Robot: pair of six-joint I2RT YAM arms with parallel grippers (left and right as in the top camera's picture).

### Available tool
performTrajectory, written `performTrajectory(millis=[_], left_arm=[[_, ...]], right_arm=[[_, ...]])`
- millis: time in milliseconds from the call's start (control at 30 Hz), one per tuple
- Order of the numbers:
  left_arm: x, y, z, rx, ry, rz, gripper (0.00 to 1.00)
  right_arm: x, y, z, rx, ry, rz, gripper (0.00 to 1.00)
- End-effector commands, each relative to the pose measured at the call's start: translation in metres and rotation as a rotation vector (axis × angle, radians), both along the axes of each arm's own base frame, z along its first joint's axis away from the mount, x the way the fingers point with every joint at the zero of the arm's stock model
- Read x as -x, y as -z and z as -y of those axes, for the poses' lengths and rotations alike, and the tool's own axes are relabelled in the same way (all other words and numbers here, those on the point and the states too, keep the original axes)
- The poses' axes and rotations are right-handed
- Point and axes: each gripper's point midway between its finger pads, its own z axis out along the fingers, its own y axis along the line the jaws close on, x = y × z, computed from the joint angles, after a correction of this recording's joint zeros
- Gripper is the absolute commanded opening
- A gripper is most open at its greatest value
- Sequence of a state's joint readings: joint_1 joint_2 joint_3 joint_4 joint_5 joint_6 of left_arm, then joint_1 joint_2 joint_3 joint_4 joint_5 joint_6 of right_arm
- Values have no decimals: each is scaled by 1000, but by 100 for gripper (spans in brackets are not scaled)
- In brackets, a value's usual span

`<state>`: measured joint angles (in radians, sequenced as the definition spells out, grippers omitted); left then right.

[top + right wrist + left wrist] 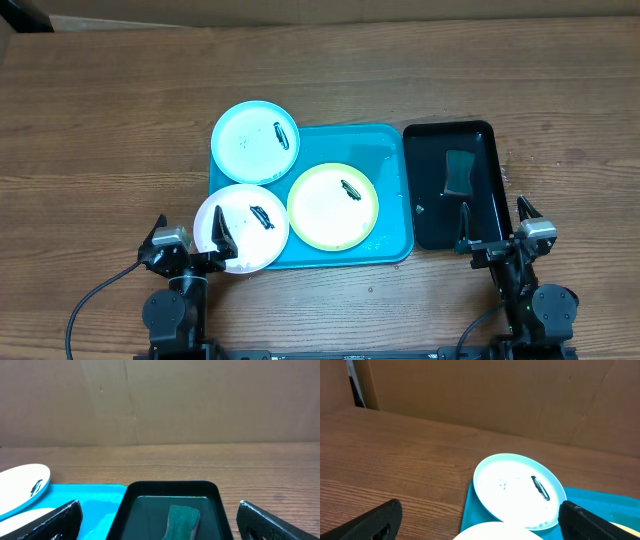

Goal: Clean dirty plates on tray and stack at the side

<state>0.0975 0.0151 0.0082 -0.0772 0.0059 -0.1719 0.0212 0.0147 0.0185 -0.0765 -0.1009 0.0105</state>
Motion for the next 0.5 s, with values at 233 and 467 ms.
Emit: performTrajectory(millis=[233,467], left_arm=[[0,-1,0,-15,-2,6,100],[0,-6,1,-14,1,27,100]], right_arm=[[0,2,0,4,-2,5,100],[0,2,-2,-54,-15,-4,100]])
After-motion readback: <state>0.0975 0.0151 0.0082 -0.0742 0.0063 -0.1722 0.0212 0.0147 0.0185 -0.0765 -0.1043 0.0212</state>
